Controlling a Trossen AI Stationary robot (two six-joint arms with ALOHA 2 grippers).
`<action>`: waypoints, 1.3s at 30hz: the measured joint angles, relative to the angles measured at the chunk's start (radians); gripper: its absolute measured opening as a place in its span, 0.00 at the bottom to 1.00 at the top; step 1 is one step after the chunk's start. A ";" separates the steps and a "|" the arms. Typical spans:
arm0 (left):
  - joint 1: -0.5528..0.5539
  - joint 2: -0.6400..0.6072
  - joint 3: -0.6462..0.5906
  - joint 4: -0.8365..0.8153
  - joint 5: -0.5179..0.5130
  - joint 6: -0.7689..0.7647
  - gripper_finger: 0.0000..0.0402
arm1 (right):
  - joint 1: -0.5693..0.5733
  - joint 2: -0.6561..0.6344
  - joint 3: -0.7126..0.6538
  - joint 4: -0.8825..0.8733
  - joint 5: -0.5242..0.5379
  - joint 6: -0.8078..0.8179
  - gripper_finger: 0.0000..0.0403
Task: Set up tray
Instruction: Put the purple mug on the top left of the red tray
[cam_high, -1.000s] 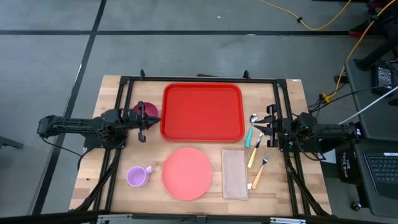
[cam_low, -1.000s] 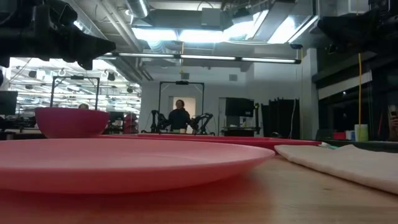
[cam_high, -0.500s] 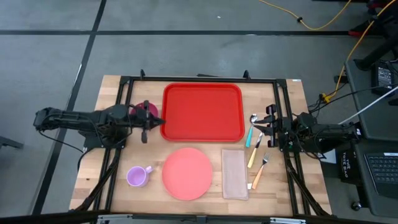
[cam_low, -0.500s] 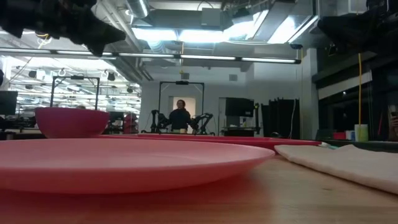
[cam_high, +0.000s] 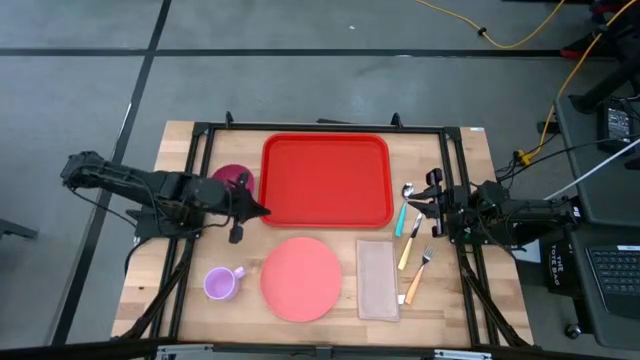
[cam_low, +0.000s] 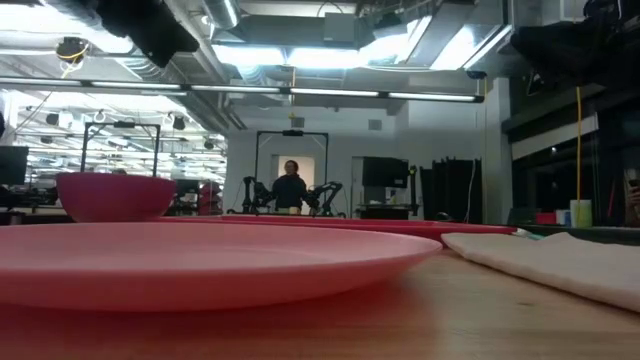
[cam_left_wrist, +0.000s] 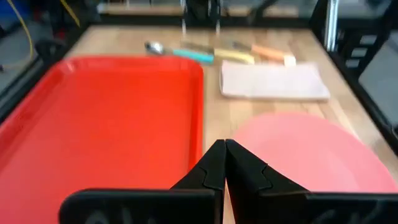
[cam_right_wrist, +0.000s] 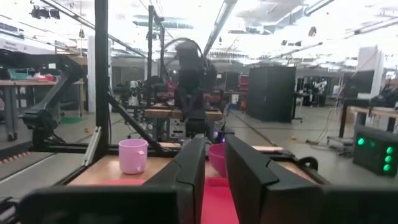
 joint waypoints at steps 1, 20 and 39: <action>-0.022 0.024 0.031 -0.043 -0.016 -0.017 0.01 | 0.000 0.000 0.000 -0.004 0.000 0.006 0.17; -0.306 0.417 0.495 -0.672 -0.105 -0.551 0.01 | 0.000 0.000 0.000 -0.007 0.000 0.070 0.17; -0.463 0.618 0.689 -0.954 0.094 -1.083 0.01 | 0.000 0.000 0.000 -0.006 0.000 -0.027 0.17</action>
